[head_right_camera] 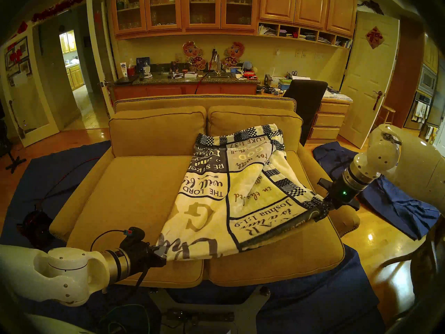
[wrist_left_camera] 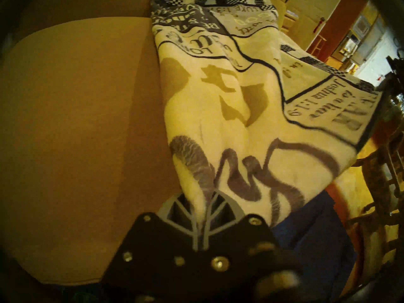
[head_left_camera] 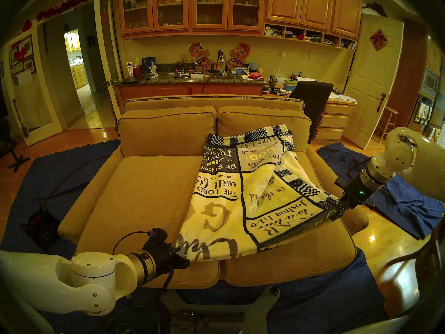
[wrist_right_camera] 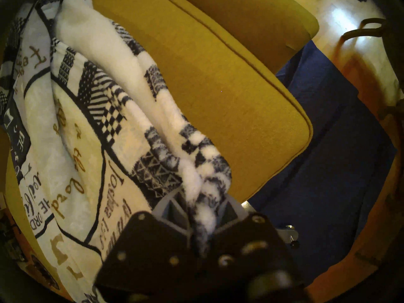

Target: Fold the blanket in half twice

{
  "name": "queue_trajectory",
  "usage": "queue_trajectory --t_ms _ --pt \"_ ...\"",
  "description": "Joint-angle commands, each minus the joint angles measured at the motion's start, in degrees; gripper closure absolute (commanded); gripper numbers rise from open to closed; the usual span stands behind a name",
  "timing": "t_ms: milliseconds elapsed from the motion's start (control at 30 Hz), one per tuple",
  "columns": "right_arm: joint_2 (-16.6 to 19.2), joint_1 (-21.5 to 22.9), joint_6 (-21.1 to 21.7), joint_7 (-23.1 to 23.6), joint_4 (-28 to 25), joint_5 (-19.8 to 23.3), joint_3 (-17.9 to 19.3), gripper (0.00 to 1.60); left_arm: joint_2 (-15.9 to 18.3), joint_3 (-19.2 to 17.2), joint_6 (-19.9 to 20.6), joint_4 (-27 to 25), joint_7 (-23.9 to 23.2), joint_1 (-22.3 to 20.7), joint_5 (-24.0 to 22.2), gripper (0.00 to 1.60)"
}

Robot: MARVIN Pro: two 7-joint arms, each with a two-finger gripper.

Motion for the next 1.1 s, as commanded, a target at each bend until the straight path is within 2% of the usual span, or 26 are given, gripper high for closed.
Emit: queue_trajectory --t_ms 0,467,700,900,933,1067 --pt "1.59 0.97 1.54 -1.6 1.23 -0.18 1.41 1.6 1.26 -0.5 0.05 -1.72 3.63 1.6 0.04 1.6" --pt "1.64 2.47 5.11 -2.92 2.13 -0.18 3.8 1.6 1.43 -0.45 0.76 -1.72 1.55 1.88 1.53 1.6" --pt "1.65 3.11 6.44 -1.5 2.37 -0.18 4.95 1.6 0.94 -0.94 1.14 -1.72 0.84 1.52 2.7 1.6" --pt "1.76 3.71 6.86 1.31 -1.66 -0.18 6.27 1.6 1.55 -3.88 2.96 -1.72 1.85 -0.4 2.47 1.6" --pt "1.84 3.72 6.57 2.25 -3.82 -0.18 6.51 1.6 1.61 -5.19 4.3 -1.72 3.09 -1.19 1.81 1.6" --pt "2.01 3.62 5.16 3.47 -6.94 -0.18 6.72 1.6 1.73 -7.58 6.91 -1.72 4.89 -2.49 0.43 1.6"
